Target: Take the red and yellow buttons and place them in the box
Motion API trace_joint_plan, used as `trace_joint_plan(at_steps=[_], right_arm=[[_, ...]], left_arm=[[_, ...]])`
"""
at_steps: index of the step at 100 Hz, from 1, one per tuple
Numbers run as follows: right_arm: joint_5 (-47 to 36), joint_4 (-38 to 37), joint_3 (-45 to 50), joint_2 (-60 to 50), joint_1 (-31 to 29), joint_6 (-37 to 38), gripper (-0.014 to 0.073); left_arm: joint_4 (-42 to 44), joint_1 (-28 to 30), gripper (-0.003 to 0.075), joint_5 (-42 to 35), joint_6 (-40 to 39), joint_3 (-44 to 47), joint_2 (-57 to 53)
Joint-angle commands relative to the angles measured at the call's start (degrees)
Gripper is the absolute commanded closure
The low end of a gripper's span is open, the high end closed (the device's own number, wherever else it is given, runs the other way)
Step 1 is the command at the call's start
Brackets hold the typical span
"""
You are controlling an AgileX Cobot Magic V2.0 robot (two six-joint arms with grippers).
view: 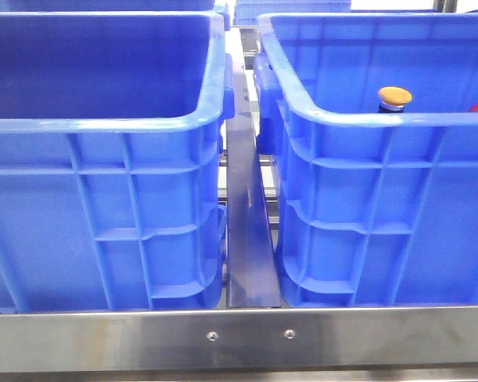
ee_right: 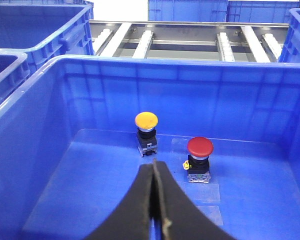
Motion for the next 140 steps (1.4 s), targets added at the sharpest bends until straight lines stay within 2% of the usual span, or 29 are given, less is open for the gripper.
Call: trace_joint_plan(at_steps=[1,12,22,41,50,58,62,73,86,114,119,140], right_arm=[[-1.92,1.26,-1.54,0.19,-0.07,-0.38,0.0653],[-1.92,1.26,-1.54,0.19,-0.07,-0.38,0.0653],[-1.92,1.26,-1.54,0.19,-0.07,-0.38,0.0653],[-1.92,1.26,-1.54,0.19,-0.07,-0.38,0.0653],[-1.92,1.26,-1.54,0.19,-0.07,-0.38,0.0653],[-1.92,1.26,-1.54,0.19,-0.07,-0.38,0.0653],[-1.92,1.26,-1.54,0.19,-0.07,-0.38,0.0653],[-1.92,1.26,-1.54,0.19,-0.07,-0.38,0.0653],[-1.92,1.26,-1.54,0.19,-0.07,-0.38,0.0653],[-1.92,1.26,-1.54,0.19,-0.07,-0.38,0.0653],[-1.79,1.26,-1.54,0.19,-0.07,-0.38,0.0653],[-1.16,1.26,-1.54,0.24,-0.07,-0.38,0.0653]], left_arm=[[2.49,2.01,0.0739,-3.65,-0.03,-0.27,0.83],[0.99,6.68,0.0739,-8.02,3.13,2.31,0.83],[-5.74,13.98,0.0739,-13.64,11.51,3.58,0.83],[-24.80,30.79,0.0739,-29.16,29.21,7.43,0.83],[-37.93,39.02,0.0739,-37.97,39.54,11.39,0.15],[-51.43,44.67,0.0739,-44.88,51.82,16.60,-1.18],[-54.63,46.95,0.0739,-48.04,55.21,18.92,-2.05],[-54.44,50.38,0.0739,-50.94,53.79,25.29,-6.01],[-47.91,52.58,0.0739,-50.94,43.92,31.58,-10.59],[-49.16,53.75,0.0739,-52.75,43.54,43.08,-20.28],[-49.51,53.75,0.0739,-50.56,43.56,42.94,-20.18],[-49.51,53.75,0.0739,-51.69,43.56,42.94,-20.18]])
